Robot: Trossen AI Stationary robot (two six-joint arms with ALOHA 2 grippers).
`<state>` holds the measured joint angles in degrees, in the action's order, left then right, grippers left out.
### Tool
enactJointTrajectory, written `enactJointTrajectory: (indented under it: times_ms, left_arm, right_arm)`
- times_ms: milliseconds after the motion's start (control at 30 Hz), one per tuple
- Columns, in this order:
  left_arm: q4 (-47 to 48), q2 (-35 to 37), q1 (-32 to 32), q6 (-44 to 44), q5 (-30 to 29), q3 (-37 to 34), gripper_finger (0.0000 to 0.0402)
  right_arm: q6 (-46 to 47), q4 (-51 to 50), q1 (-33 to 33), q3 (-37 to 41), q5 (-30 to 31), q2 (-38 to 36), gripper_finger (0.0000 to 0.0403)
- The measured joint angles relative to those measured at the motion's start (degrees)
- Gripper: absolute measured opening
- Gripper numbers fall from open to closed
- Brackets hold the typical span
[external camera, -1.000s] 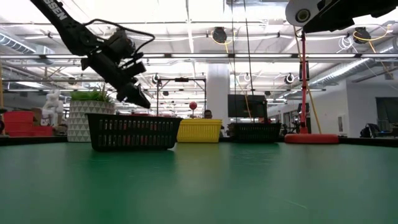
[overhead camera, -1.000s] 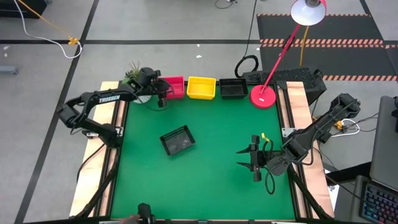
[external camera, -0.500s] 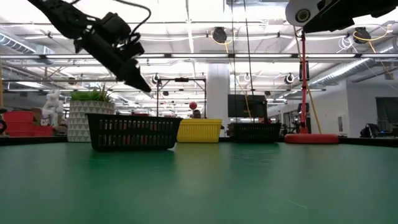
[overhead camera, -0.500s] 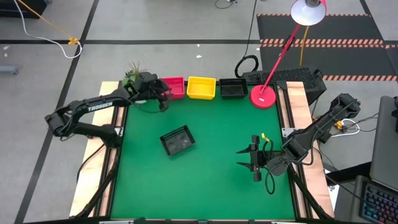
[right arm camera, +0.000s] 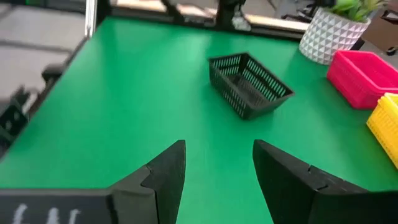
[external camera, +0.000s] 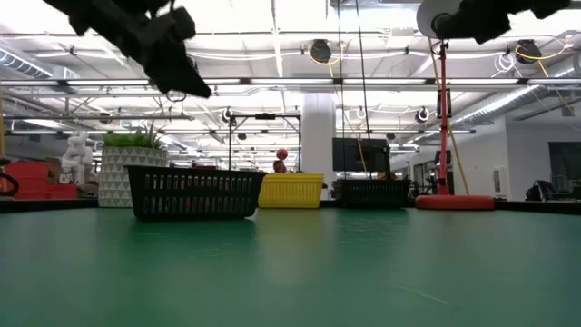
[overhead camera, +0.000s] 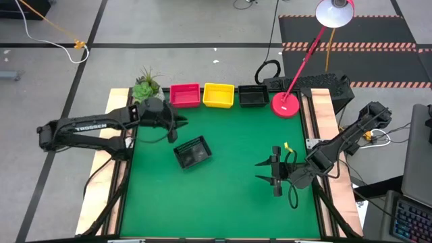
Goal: Stack baskets by color
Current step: Stack the black basket on the stacked black baskets
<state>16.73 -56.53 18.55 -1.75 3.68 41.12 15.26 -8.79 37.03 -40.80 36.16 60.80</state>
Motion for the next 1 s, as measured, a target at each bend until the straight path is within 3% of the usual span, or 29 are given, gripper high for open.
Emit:
enactJointTrajectory:
  times_ms: [167, 367, 567, 733, 1000]
  left_arm:
    - [-0.1, 3.1, -8.7, 1.2, -2.9, 0.0, 0.0047]
    - [1.8, 8.4, -16.3, 1.1, -4.2, 0.0, 0.0005]
    - [3.0, 13.0, -20.4, 2.4, -9.5, 0.0, 0.0013]
    - [1.4, 13.6, -23.1, 2.5, -10.9, 0.0, 0.0003]
    - [-1.6, 13.1, -26.7, 2.1, -11.3, 0.0, 0.0020]
  right_arm:
    - [-1.3, 5.0, -2.3, 0.0, -0.1, 0.0, 0.0180]
    - [-4.3, 3.8, -6.5, -4.2, -0.2, 0.4, 0.0180]
    - [-12.4, 1.3, -11.0, -12.7, -0.4, 3.0, 0.0179]
    - [-13.4, -5.0, -14.9, -19.8, -2.2, 5.9, 0.0160]
    - [-14.2, -4.3, -17.5, -20.5, -4.8, 9.3, 0.0122]
